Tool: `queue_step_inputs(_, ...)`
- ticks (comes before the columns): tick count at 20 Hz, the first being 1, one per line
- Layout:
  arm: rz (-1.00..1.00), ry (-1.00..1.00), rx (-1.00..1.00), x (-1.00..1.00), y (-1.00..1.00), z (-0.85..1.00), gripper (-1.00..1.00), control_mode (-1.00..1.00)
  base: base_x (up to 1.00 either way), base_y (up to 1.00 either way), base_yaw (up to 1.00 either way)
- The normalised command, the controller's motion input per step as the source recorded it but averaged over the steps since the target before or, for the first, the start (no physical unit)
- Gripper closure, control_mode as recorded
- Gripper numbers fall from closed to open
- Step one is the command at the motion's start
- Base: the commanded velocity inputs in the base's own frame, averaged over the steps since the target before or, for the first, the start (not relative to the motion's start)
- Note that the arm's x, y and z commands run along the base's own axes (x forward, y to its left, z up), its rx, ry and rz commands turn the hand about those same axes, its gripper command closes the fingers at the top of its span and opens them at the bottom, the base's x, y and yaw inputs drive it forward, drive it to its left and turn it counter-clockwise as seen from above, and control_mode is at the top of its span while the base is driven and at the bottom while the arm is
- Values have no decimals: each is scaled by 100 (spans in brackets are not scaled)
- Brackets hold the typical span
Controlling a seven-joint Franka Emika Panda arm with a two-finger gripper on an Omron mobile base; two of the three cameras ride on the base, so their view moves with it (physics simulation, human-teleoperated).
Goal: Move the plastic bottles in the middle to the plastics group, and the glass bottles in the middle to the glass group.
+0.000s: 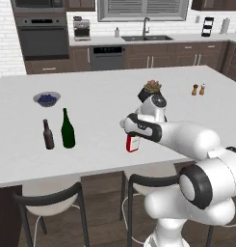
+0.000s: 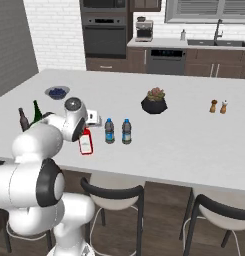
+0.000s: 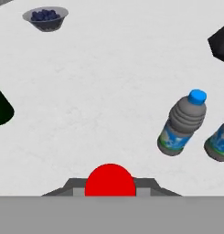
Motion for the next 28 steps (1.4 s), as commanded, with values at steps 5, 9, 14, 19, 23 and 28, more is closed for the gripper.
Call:
queue_step_inputs(5, 16, 2, 0, 0, 89, 0, 100, -100, 0, 0, 0)
queue_step_inputs(9, 19, 3, 0, 0, 93, 0, 100, -100, 0, 0, 0)
queue_step_inputs(14, 21, 5, 0, 0, 97, 0, 100, -100, 0, 0, 0)
queue_step_inputs(19, 27, 3, 0, 0, 100, 0, 100, -100, 0, 0, 0)
queue_step_inputs(23, 27, 7, 0, 6, 98, 0, 100, -100, 0, 0, 0)
queue_step_inputs(28, 13, 1, 0, 20, 73, 0, 100, -100, 0, 0, 0)
